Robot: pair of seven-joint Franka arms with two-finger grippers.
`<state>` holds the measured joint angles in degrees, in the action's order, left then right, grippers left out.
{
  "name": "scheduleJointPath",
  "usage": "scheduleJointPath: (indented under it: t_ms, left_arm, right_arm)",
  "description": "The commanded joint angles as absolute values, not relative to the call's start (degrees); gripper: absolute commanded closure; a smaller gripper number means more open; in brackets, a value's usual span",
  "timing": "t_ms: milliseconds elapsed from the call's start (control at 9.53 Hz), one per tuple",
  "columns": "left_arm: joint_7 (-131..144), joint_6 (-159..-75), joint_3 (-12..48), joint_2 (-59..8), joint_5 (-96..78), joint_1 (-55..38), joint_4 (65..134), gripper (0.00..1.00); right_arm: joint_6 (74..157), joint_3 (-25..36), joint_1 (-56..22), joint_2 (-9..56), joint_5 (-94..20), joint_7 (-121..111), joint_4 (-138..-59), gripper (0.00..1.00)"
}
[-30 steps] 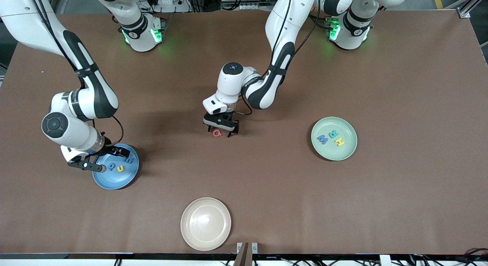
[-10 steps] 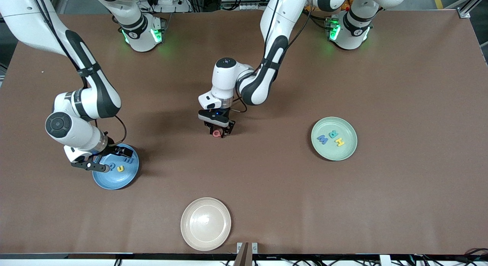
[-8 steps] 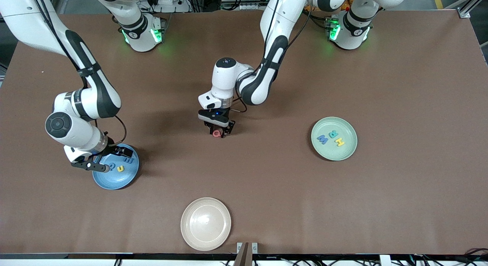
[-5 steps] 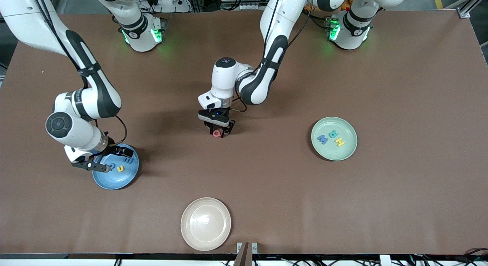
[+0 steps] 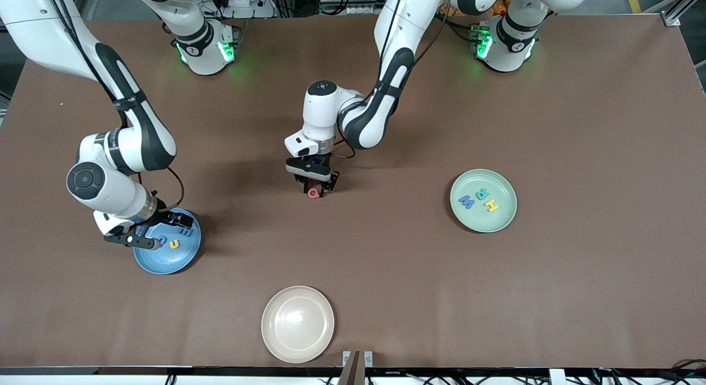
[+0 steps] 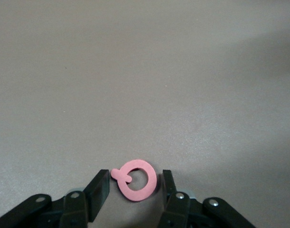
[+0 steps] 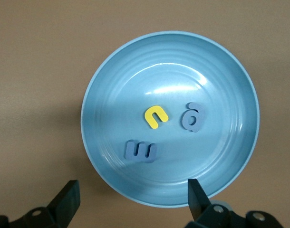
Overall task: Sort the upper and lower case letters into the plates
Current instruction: 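Close the left gripper on the pink Q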
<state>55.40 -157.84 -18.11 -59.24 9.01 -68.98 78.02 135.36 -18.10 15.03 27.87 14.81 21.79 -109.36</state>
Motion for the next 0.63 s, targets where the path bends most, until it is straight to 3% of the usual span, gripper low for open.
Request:
scheduleJointPath:
  t_ms: [0, 210, 525]
  left_arm:
    - [58.2, -156.6, -18.7, -61.3, 10.2, -70.0, 76.6, 0.56]
    - [58.2, -156.6, -18.7, -61.3, 10.2, -70.0, 76.6, 0.65]
    - [58.0, -156.6, -18.7, -61.3, 10.3, -70.0, 76.6, 0.70]
  right_arm:
    - [134.6, -18.3, 14.7, 28.1, 15.9, 22.7, -108.5, 0.00]
    - [134.6, -18.4, 14.7, 28.1, 15.9, 22.7, -108.5, 0.00]
    - [134.6, -18.3, 14.7, 28.1, 15.9, 22.7, -108.5, 0.00]
